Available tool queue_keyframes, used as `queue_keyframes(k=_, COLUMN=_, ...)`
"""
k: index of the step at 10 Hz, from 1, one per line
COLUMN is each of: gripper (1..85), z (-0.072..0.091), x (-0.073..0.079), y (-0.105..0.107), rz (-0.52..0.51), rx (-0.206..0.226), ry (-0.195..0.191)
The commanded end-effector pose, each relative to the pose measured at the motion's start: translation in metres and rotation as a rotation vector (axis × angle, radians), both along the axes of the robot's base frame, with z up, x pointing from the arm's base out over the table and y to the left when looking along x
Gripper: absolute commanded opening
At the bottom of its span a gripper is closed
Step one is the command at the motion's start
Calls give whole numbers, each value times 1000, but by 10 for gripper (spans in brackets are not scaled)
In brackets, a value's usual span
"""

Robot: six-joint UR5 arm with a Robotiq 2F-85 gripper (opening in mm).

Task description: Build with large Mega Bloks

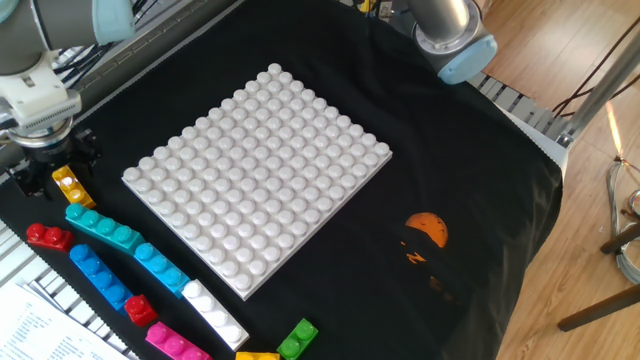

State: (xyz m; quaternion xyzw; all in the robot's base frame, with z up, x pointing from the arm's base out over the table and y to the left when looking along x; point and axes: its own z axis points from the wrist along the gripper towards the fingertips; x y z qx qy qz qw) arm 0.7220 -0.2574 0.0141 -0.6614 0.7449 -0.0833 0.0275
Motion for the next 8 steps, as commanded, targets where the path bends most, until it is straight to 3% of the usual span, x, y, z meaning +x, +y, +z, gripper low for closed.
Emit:
queue_keyframes(k=1, gripper=710, z=-4, x=-1, y=1, rz=-18, rx=16, ry=-1)
queue_keyframes(k=4, gripper=710, z=-4, x=1, y=1, rz=-22, rx=17, ry=-7)
queue_keyframes(k=7, gripper=703, z=-5, x=-8, y=-10, rz=-39, rx=-23, ry=26)
queue_keyframes(k=8, gripper=700, z=-9, x=-9, y=-11, rz=-34, rx=-16, ry=24)
